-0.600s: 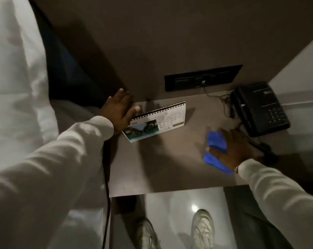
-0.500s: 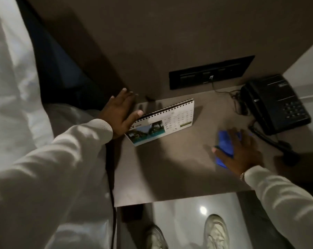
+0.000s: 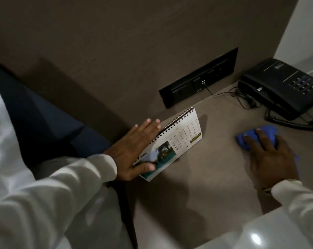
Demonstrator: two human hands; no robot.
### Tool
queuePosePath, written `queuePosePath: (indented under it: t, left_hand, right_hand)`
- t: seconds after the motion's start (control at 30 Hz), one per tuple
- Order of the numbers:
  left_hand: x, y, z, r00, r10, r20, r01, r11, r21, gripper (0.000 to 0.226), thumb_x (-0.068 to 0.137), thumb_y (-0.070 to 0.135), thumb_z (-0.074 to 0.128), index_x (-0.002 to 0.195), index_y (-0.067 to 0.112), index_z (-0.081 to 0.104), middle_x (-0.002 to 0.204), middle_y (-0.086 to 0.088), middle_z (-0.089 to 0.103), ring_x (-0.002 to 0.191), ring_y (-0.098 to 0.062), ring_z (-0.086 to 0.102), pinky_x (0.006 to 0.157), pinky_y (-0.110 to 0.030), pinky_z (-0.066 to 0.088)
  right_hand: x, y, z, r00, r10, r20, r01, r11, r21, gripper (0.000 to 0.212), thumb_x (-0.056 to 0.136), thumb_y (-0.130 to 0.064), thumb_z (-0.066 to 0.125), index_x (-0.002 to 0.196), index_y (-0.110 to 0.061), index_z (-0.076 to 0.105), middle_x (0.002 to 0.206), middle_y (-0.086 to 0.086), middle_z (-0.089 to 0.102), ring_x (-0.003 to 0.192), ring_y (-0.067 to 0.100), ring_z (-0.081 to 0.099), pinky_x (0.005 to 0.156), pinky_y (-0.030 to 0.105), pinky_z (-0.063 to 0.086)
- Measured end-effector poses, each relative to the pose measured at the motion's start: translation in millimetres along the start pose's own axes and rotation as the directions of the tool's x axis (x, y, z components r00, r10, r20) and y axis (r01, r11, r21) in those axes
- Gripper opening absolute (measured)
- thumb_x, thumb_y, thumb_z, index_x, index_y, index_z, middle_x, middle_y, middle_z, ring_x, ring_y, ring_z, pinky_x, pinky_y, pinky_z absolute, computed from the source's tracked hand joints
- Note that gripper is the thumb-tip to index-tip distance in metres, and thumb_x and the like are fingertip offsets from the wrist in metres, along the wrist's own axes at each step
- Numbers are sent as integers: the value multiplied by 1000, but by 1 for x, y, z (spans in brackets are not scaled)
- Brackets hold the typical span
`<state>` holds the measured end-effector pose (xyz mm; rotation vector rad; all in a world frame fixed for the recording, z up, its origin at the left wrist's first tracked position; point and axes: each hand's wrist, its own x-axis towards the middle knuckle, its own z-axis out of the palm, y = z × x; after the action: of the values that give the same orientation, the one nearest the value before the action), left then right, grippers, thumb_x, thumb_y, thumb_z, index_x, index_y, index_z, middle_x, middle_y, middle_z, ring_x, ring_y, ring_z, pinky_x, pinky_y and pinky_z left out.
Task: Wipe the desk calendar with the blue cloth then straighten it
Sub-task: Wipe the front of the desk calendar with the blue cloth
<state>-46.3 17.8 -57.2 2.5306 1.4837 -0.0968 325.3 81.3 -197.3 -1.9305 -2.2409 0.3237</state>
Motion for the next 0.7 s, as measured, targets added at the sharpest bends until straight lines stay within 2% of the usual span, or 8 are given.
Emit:
queuePosePath:
  t: [0.1,0.17,0.23,0.3,0.4,0.57,0.63,0.7]
  left_hand:
    - [2,-1,-1,999,13,31,-13,1000,5,101,85,66,45,155,15,-8,167,0,-9,154,-22,-8,123,-52,10]
    - [3,0,-1,999,21,37,-22,999,25,103,84,68,44,154,14,-9,167,0,-10,154,-22,-8,124,-50,9]
    - [3,1,-2,999,29,39,-30,999,35,103,84,71,40,154,15,-9,167,0,-11,154,-22,-8,125,-47,7]
    - [3,2,-3,999,27,38,-28,999,25,105,82,73,41,155,15,-8,167,1,-10,154,-21,-8,125,-46,6]
    - [4,2,-3,999,19,41,-20,999,26,107,81,74,44,155,15,-7,167,-1,-7,154,-20,-7,124,-51,10]
    - [2,2,-3,998,51,43,-52,998,31,110,80,74,45,155,13,-7,167,-1,-6,154,-17,-7,125,-46,8]
    - [1,1,-3,998,50,46,-51,998,29,111,78,74,45,154,12,-7,167,-1,-7,154,-16,-8,125,-44,6]
    - [0,0,-2,998,45,53,-48,998,47,112,78,73,47,154,11,-7,167,-1,-8,154,-15,-9,125,-46,6]
  right_hand:
    - [-3,-5,0,989,-14,-150,35,990,134,50,79,5,64,127,-6,59,137,29,53,108,66,46,90,72,43]
    - [-14,-14,-2,968,-12,-250,73,969,235,43,84,-5,48,125,-4,61,132,29,58,101,62,51,90,64,48]
    - [-31,-35,-2,946,-71,-317,182,924,336,51,82,-14,34,126,-7,60,132,24,59,100,53,54,95,51,46]
    - [-46,-63,0,915,-148,-374,304,864,402,48,86,-9,39,131,-12,56,140,16,54,115,45,54,107,43,36]
    - [-56,-108,8,879,-199,-432,419,755,505,54,90,-5,48,140,-22,43,149,8,43,137,30,41,118,41,26]
    - [-54,-167,19,876,-94,-474,411,659,629,56,95,-12,44,144,-34,32,156,2,35,143,27,31,117,36,26]
    - [-48,-180,19,863,-52,-503,413,644,644,53,97,-16,40,145,-34,31,157,2,33,144,26,29,119,33,21]
    - [-40,-190,20,845,-14,-535,418,641,643,51,97,-16,41,145,-31,31,157,6,32,146,24,25,121,37,18]
